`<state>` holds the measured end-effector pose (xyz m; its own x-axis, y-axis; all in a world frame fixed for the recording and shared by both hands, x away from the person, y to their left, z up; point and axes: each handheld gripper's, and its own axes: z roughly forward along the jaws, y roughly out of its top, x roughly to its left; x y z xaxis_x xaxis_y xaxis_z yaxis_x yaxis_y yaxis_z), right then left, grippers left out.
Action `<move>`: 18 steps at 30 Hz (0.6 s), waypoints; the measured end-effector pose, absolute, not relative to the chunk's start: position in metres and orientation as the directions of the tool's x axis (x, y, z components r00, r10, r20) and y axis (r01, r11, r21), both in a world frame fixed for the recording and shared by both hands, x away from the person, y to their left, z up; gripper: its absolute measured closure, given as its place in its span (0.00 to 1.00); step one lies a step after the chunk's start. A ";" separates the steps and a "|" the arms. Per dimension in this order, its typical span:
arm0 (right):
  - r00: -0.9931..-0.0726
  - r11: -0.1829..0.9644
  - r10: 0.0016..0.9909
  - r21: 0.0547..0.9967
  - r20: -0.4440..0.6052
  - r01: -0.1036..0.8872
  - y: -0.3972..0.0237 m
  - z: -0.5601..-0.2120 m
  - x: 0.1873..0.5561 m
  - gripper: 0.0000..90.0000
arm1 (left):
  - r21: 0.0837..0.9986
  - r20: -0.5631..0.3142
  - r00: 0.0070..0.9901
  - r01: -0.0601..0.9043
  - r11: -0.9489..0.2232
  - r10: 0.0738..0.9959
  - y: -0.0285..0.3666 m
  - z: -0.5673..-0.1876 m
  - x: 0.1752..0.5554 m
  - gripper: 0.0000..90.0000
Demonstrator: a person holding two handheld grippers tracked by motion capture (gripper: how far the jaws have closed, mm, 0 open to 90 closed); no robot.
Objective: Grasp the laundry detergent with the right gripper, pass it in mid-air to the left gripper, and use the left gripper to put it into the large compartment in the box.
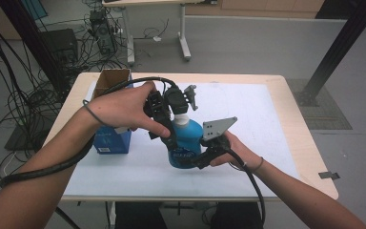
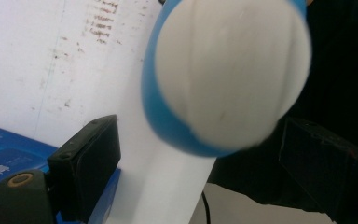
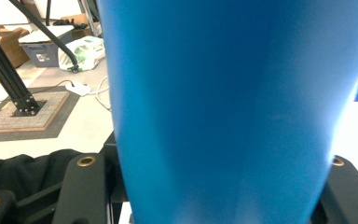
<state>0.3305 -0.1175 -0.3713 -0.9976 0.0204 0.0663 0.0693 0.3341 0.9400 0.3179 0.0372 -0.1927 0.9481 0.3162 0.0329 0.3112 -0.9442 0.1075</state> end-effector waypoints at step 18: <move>-0.998 0.330 0.006 0.942 0.061 0.059 -0.112 -0.371 0.327 0.45 | 0.079 0.034 0.955 0.293 -0.953 0.296 0.028 -0.196 0.316 0.14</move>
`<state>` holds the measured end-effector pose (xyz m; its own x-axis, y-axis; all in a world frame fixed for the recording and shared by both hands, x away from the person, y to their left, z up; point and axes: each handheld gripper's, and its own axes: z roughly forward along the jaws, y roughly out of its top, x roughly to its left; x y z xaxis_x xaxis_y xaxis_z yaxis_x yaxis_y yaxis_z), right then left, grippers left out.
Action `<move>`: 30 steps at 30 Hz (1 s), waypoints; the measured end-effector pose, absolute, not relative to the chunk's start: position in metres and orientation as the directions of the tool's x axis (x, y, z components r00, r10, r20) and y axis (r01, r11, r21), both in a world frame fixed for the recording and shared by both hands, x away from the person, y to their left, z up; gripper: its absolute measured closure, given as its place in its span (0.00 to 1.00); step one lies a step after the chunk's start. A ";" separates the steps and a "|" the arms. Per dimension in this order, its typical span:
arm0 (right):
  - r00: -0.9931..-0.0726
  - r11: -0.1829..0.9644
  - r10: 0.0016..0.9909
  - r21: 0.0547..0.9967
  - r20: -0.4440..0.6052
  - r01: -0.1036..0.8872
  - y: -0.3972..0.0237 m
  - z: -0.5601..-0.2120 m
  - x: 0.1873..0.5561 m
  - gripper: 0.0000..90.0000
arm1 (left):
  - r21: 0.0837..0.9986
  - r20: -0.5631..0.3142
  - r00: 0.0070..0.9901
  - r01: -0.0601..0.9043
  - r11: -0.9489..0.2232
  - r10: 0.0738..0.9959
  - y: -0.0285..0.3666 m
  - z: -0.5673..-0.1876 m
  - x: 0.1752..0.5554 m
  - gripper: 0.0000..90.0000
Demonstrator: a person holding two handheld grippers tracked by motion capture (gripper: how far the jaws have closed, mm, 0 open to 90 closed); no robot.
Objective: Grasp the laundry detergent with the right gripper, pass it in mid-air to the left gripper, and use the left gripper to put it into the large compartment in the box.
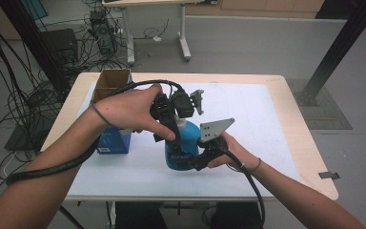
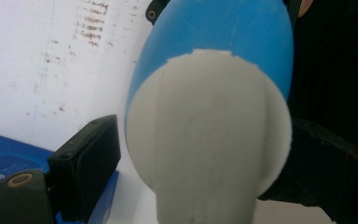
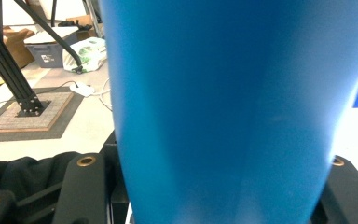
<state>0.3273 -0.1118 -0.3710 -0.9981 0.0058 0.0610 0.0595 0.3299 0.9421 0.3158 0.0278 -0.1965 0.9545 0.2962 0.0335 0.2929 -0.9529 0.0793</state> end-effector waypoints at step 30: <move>-0.999 0.333 0.007 0.942 0.052 0.052 -0.111 -0.371 0.326 0.45 | 0.075 0.033 0.953 0.297 -0.952 0.301 0.028 -0.196 0.317 0.14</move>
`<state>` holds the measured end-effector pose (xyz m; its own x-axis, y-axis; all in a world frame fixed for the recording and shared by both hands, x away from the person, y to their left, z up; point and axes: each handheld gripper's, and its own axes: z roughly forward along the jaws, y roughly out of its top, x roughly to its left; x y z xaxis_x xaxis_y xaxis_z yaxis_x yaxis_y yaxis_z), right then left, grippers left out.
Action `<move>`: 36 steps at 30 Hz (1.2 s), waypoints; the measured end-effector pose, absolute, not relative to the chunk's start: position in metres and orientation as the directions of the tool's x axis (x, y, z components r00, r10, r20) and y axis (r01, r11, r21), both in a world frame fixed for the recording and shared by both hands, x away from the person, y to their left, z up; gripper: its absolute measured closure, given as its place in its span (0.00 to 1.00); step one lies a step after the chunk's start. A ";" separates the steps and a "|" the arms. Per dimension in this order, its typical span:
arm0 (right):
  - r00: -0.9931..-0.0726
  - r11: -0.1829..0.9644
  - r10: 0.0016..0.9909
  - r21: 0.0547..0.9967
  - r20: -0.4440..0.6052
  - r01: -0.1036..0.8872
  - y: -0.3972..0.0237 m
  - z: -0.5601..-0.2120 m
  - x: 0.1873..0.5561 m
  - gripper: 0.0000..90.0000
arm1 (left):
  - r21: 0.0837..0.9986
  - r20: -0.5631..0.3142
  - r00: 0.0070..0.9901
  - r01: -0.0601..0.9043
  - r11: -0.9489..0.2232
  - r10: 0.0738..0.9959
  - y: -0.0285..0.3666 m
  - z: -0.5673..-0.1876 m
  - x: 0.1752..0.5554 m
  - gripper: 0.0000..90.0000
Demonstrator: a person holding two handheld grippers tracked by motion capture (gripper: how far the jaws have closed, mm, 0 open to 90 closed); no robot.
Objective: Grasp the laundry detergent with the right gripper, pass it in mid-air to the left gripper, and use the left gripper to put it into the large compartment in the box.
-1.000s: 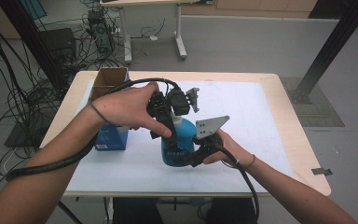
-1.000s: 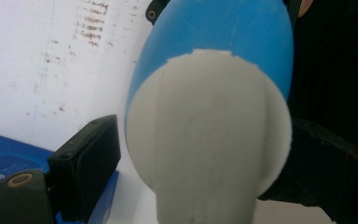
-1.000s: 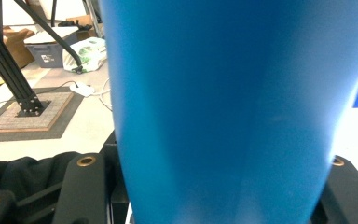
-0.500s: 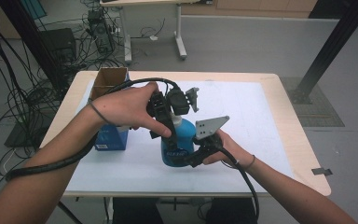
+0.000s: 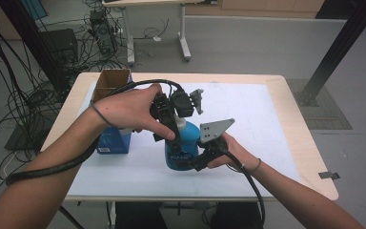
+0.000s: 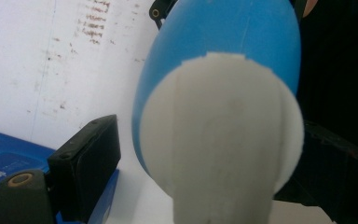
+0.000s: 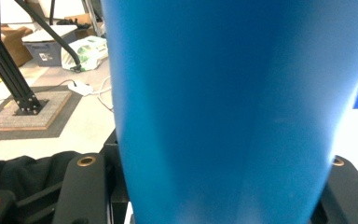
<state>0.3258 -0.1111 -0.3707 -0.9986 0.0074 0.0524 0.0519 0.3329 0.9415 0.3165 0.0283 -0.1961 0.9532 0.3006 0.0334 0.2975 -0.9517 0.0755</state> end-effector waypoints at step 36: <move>-0.998 0.329 0.006 0.943 0.056 0.055 -0.110 -0.372 0.326 0.45 | 0.071 0.040 0.953 0.297 -0.952 0.300 0.029 -0.195 0.317 0.14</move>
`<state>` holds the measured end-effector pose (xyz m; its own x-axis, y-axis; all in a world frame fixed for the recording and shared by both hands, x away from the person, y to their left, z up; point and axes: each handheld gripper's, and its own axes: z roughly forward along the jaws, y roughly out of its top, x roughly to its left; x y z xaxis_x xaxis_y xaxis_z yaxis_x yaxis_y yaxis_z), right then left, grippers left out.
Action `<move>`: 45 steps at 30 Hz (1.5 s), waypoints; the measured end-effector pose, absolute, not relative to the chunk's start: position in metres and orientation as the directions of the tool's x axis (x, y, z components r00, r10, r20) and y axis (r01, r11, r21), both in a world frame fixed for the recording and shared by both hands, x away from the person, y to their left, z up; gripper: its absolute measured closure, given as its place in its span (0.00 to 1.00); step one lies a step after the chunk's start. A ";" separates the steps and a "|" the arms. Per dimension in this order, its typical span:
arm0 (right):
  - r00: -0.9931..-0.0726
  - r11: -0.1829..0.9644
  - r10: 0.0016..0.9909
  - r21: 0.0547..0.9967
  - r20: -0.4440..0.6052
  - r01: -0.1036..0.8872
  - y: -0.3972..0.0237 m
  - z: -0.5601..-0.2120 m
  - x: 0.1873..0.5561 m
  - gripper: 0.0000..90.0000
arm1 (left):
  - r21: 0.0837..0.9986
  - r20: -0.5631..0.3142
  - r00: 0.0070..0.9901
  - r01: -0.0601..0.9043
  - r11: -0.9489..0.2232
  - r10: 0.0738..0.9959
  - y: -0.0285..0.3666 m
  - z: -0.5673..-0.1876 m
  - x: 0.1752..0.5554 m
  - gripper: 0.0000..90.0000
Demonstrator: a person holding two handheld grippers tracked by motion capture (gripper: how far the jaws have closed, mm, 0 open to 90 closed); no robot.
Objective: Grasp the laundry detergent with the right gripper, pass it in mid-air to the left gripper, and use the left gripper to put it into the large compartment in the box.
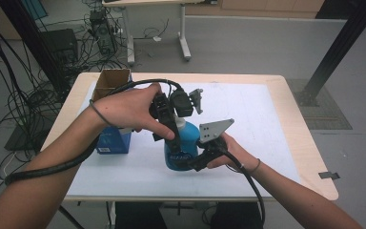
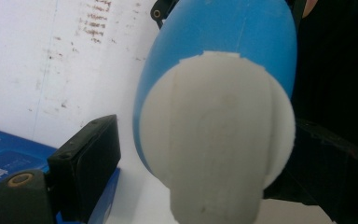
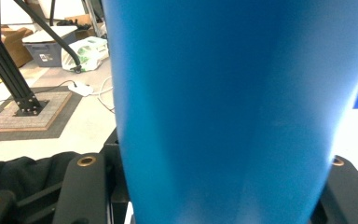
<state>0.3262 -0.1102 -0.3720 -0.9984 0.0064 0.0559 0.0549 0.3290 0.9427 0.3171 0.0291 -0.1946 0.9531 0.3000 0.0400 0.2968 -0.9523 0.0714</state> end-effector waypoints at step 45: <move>-0.996 0.339 -0.073 0.940 0.055 0.027 -0.106 -0.368 0.328 0.45 | -0.008 0.066 0.987 0.150 -0.989 0.149 0.013 -0.195 0.311 0.18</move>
<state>0.3278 -0.1062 -0.3683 -0.9958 -0.0731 0.0550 0.0270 0.3390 0.9404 0.3115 0.0127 -0.1955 0.9866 0.1494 0.0660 0.1502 -0.9886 -0.0082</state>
